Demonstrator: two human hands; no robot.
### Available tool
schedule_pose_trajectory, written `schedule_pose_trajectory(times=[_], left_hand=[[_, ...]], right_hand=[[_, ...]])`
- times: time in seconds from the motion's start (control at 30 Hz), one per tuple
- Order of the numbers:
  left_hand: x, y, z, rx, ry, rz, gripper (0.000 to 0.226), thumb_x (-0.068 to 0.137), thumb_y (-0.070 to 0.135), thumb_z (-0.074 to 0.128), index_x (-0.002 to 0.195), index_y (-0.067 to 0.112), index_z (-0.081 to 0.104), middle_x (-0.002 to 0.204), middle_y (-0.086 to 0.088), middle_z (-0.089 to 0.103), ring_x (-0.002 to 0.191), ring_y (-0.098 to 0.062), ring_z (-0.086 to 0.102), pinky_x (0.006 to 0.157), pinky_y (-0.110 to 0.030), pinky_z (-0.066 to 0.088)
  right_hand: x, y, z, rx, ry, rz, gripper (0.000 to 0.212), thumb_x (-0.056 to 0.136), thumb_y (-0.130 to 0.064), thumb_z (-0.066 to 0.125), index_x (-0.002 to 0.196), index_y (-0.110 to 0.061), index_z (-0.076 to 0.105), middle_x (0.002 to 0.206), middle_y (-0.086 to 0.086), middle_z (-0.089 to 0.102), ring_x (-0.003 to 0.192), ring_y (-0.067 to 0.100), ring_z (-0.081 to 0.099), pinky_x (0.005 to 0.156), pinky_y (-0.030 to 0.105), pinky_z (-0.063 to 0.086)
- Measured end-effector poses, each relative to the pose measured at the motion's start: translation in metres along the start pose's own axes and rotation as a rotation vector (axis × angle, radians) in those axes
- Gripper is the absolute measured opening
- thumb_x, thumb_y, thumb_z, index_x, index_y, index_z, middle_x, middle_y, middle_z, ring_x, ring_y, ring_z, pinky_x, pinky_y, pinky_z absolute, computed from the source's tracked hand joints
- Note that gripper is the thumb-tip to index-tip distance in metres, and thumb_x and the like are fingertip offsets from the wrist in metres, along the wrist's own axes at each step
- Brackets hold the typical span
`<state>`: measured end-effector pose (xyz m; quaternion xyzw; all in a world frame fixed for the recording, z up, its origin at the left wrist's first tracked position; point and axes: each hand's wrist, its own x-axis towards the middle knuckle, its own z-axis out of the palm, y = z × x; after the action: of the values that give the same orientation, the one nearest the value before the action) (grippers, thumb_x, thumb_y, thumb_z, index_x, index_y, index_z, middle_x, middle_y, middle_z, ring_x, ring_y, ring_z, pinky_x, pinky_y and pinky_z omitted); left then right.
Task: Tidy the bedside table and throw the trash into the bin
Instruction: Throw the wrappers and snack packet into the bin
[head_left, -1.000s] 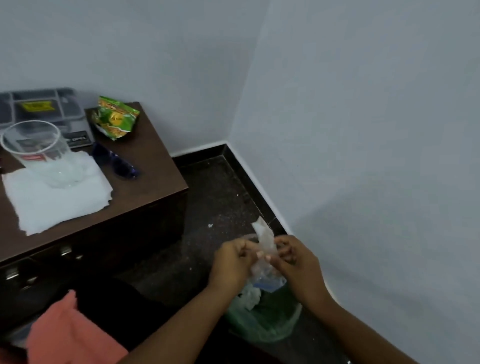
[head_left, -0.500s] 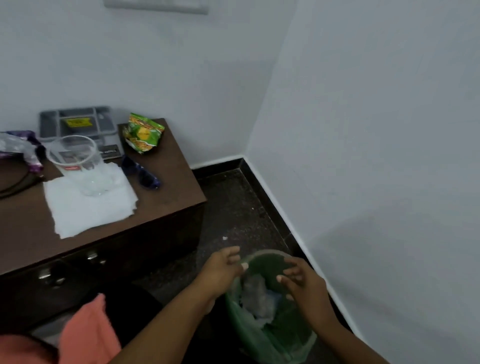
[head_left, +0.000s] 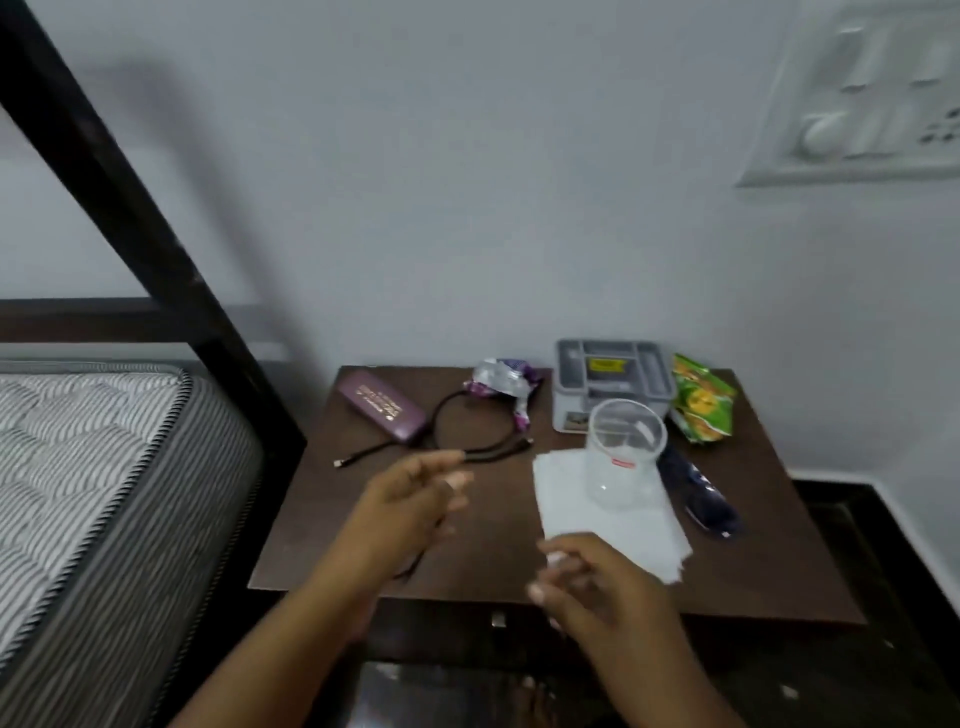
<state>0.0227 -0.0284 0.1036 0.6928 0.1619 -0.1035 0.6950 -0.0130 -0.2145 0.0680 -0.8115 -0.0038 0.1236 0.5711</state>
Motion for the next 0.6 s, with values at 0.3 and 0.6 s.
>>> schedule_pose_trajectory(times=[0.3, 0.6], left_hand=[[0.180, -0.009, -0.018, 0.038, 0.264, 0.002, 0.047, 0.091, 0.018, 0.056, 0.136, 0.010, 0.042, 0.111, -0.006, 0.054, 0.098, -0.020, 0.055, 0.096, -0.038, 0.045], [0.238, -0.044, 0.010, 0.065, 0.145, 0.108, 0.026, 0.090, 0.013, 0.055, 0.114, 0.018, 0.063, 0.114, -0.010, 0.068, 0.107, -0.026, 0.063, 0.099, -0.046, 0.047]], right_hand=[[0.199, -0.020, 0.070, -0.254, 0.318, -0.024, 0.068, 0.082, -0.021, 0.068, 0.140, -0.019, 0.031, 0.151, 0.006, 0.022, 0.135, 0.027, 0.030, 0.109, 0.035, 0.028], [0.258, 0.013, 0.075, -0.268, 0.385, 0.029, 0.055, 0.083, 0.000, 0.058, 0.133, -0.014, 0.041, 0.144, 0.013, 0.028, 0.125, 0.031, 0.042, 0.105, 0.033, 0.036]])
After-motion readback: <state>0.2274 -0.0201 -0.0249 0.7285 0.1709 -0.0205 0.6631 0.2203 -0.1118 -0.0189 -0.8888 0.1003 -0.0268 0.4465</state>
